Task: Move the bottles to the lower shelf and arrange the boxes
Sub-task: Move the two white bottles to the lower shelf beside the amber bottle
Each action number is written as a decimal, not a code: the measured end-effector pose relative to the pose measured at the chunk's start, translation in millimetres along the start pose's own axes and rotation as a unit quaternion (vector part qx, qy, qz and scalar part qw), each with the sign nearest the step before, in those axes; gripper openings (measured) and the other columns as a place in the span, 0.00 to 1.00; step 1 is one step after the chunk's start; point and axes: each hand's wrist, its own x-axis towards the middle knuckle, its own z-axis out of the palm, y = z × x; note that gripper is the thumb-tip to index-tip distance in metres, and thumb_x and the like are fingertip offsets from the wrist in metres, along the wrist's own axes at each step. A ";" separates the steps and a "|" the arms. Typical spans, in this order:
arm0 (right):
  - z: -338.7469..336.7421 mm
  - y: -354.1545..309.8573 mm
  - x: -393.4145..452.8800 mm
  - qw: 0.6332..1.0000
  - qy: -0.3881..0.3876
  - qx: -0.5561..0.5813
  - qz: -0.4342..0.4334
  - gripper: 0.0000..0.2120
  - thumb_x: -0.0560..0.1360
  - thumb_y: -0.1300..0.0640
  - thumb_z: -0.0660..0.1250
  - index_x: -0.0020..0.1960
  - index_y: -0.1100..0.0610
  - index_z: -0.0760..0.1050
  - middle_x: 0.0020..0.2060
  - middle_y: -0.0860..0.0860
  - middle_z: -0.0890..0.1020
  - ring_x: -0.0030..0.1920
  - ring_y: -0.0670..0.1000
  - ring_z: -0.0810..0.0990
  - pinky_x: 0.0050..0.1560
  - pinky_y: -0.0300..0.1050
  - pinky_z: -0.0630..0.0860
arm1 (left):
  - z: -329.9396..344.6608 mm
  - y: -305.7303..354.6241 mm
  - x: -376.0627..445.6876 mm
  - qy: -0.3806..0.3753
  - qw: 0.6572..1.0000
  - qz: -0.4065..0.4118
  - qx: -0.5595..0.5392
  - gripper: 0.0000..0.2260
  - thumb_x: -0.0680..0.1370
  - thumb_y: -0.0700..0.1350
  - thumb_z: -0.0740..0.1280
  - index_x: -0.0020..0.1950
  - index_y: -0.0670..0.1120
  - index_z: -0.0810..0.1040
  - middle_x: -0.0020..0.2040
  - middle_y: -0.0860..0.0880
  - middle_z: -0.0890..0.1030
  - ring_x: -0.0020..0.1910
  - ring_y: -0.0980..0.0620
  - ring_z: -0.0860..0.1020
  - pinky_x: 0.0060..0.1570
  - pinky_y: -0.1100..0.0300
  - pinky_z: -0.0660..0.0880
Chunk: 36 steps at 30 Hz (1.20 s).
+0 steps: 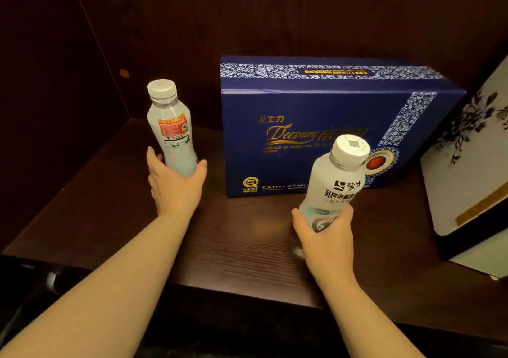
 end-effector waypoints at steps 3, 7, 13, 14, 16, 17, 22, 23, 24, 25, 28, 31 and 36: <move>4.4 -0.6 4.8 1.000 0.007 0.000 -0.007 0.32 0.67 0.43 0.77 0.63 0.42 0.64 0.52 0.34 0.77 0.51 0.34 0.78 0.39 0.29 0.71 | 5.0 0.6 10.5 -0.007 1.000 0.004 -0.022 0.45 0.69 0.59 0.74 0.79 0.49 0.55 0.68 0.44 0.76 0.65 0.41 0.75 0.63 0.40 0.71; 6.9 -1.8 7.4 1.000 0.018 0.010 -0.016 0.30 0.67 0.43 0.77 0.63 0.44 0.65 0.51 0.35 0.78 0.49 0.28 0.76 0.38 0.26 0.71 | 4.9 -0.4 10.4 -0.014 0.998 0.030 -0.050 0.34 0.68 0.59 0.73 0.69 0.48 0.67 0.61 0.47 0.77 0.56 0.46 0.78 0.47 0.53 0.74; 4.5 -6.3 1.7 1.000 0.015 0.017 -0.012 0.29 0.67 0.43 0.77 0.61 0.42 0.65 0.51 0.36 0.78 0.49 0.28 0.76 0.37 0.25 0.71 | -15.8 -0.5 -14.7 -0.069 0.991 0.031 -0.108 0.29 0.70 0.54 0.76 0.65 0.52 0.66 0.57 0.52 0.77 0.51 0.55 0.78 0.43 0.64 0.71; 3.2 -8.5 -1.2 1.000 0.007 0.019 -0.010 0.28 0.67 0.43 0.77 0.60 0.43 0.66 0.50 0.36 0.78 0.48 0.28 0.76 0.36 0.24 0.71 | -22.1 0.0 -24.4 -0.076 0.989 0.023 -0.121 0.28 0.71 0.54 0.76 0.64 0.54 0.66 0.55 0.55 0.77 0.51 0.58 0.78 0.42 0.65 0.71; -3.0 -15.6 -11.9 1.000 -0.005 0.026 -0.002 0.27 0.68 0.45 0.78 0.60 0.43 0.67 0.50 0.37 0.79 0.48 0.30 0.77 0.37 0.26 0.72 | -37.8 3.1 -46.7 -0.089 0.986 0.011 -0.143 0.26 0.71 0.51 0.77 0.62 0.54 0.66 0.53 0.59 0.76 0.51 0.61 0.77 0.41 0.67 0.71; -5.9 -17.2 -17.8 0.999 -0.007 0.032 0.003 0.26 0.68 0.46 0.78 0.60 0.43 0.67 0.49 0.38 0.80 0.49 0.33 0.79 0.38 0.28 0.72 | -43.5 3.3 -57.7 -0.099 0.984 0.005 -0.147 0.26 0.71 0.49 0.78 0.61 0.54 0.66 0.52 0.59 0.77 0.50 0.62 0.77 0.41 0.66 0.71; -35.8 -35.3 -58.4 0.998 0.007 0.055 0.003 0.26 0.69 0.47 0.78 0.61 0.43 0.68 0.51 0.40 0.80 0.48 0.37 0.80 0.35 0.26 0.74 | -70.4 24.6 -108.7 -0.182 0.969 0.022 -0.164 0.21 0.70 0.47 0.79 0.54 0.59 0.70 0.49 0.57 0.80 0.46 0.68 0.79 0.35 0.76 0.71; -44.4 -40.4 -66.1 0.998 0.015 0.058 -0.002 0.26 0.69 0.48 0.78 0.61 0.43 0.68 0.51 0.41 0.80 0.48 0.39 0.80 0.36 0.25 0.73 | -75.7 35.4 -117.2 -0.195 0.965 0.033 -0.172 0.20 0.70 0.48 0.79 0.53 0.59 0.70 0.47 0.57 0.81 0.46 0.69 0.78 0.34 0.76 0.71; -53.9 -46.2 -73.5 0.998 0.024 0.061 -0.008 0.26 0.69 0.48 0.78 0.62 0.44 0.69 0.51 0.42 0.81 0.48 0.41 0.80 0.36 0.25 0.73 | -81.0 48.0 -125.1 -0.207 0.960 0.046 -0.183 0.20 0.69 0.49 0.78 0.53 0.59 0.71 0.46 0.58 0.82 0.45 0.69 0.78 0.34 0.76 0.71; -65.7 -53.3 -81.2 0.997 0.035 0.064 -0.013 0.27 0.69 0.48 0.79 0.62 0.45 0.69 0.52 0.42 0.81 0.50 0.42 0.80 0.36 0.24 0.72 | -86.5 62.7 -133.5 -0.219 0.954 0.059 -0.195 0.20 0.68 0.51 0.77 0.53 0.59 0.70 0.46 0.62 0.82 0.45 0.69 0.79 0.34 0.76 0.72; -100.6 -73.7 -99.3 0.994 0.069 0.078 -0.031 0.28 0.69 0.49 0.79 0.64 0.47 0.71 0.54 0.41 0.80 0.53 0.42 0.79 0.37 0.23 0.71 | -97.9 103.7 -157.2 -0.258 0.933 0.097 -0.233 0.20 0.68 0.51 0.76 0.54 0.61 0.70 0.47 0.71 0.79 0.46 0.68 0.79 0.34 0.74 0.73; -144.8 -94.6 -119.1 0.988 0.111 0.088 -0.060 0.25 0.69 0.51 0.79 0.62 0.46 0.73 0.50 0.40 0.83 0.51 0.40 0.81 0.39 0.23 0.72 | -108.0 140.3 -187.4 -0.281 0.913 0.138 -0.260 0.21 0.67 0.56 0.76 0.55 0.63 0.70 0.49 0.71 0.79 0.48 0.68 0.79 0.35 0.75 0.73; -226.9 -122.7 -160.8 0.976 0.173 0.064 -0.120 0.20 0.69 0.50 0.79 0.53 0.39 0.72 0.49 0.28 0.80 0.47 0.32 0.80 0.40 0.24 0.72 | -117.2 196.8 -248.4 -0.331 0.875 0.211 -0.284 0.22 0.65 0.62 0.74 0.56 0.64 0.71 0.51 0.67 0.79 0.50 0.63 0.79 0.41 0.70 0.75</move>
